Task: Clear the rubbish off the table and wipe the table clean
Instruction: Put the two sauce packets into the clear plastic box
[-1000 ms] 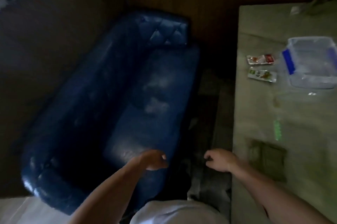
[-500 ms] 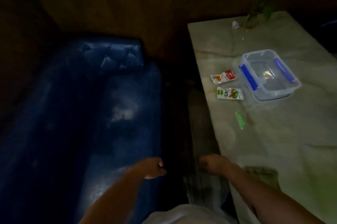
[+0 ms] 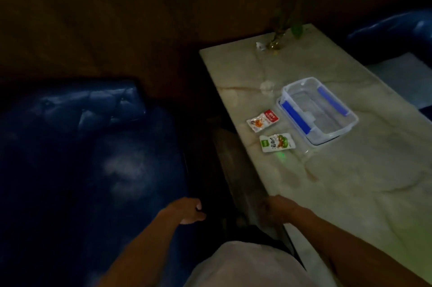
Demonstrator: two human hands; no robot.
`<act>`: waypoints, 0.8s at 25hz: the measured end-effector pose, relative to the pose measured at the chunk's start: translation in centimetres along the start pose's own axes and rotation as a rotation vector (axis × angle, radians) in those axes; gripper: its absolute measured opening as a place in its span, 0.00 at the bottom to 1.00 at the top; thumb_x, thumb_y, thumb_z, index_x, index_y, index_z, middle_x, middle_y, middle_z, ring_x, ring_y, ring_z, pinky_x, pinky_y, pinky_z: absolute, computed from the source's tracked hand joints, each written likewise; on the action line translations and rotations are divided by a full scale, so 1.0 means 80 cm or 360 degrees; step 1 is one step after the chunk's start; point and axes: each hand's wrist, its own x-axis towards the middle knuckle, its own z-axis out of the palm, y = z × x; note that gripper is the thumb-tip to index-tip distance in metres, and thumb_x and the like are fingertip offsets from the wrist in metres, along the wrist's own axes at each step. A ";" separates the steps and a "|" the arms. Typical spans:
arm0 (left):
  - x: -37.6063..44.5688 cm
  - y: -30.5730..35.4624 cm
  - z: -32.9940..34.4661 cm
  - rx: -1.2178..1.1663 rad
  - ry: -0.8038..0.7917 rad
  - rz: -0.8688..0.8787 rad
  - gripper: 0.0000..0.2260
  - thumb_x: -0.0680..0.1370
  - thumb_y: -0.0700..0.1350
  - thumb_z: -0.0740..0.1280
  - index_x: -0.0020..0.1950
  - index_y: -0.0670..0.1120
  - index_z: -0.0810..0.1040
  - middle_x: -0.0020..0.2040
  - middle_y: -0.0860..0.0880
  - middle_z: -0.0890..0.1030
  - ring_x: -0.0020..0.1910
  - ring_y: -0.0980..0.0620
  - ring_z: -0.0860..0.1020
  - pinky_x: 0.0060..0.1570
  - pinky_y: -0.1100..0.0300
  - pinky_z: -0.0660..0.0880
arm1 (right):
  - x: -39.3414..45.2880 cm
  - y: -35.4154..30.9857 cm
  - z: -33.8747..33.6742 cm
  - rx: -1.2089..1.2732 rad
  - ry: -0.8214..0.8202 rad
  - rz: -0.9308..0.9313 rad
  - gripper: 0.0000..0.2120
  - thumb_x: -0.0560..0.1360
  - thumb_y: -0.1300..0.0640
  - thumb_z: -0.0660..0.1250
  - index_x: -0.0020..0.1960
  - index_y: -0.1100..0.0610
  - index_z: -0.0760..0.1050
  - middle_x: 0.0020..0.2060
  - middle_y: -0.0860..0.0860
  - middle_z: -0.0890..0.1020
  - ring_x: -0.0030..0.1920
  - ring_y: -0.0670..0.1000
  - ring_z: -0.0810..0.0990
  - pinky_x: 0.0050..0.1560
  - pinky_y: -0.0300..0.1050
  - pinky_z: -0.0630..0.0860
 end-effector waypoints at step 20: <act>0.192 0.207 -0.302 0.0997 -0.0123 0.0434 0.25 0.74 0.61 0.65 0.67 0.51 0.72 0.67 0.46 0.76 0.65 0.45 0.74 0.64 0.53 0.72 | 0.085 0.086 -0.154 0.0762 0.0458 0.0422 0.23 0.77 0.46 0.62 0.70 0.49 0.68 0.69 0.54 0.73 0.66 0.53 0.73 0.63 0.44 0.71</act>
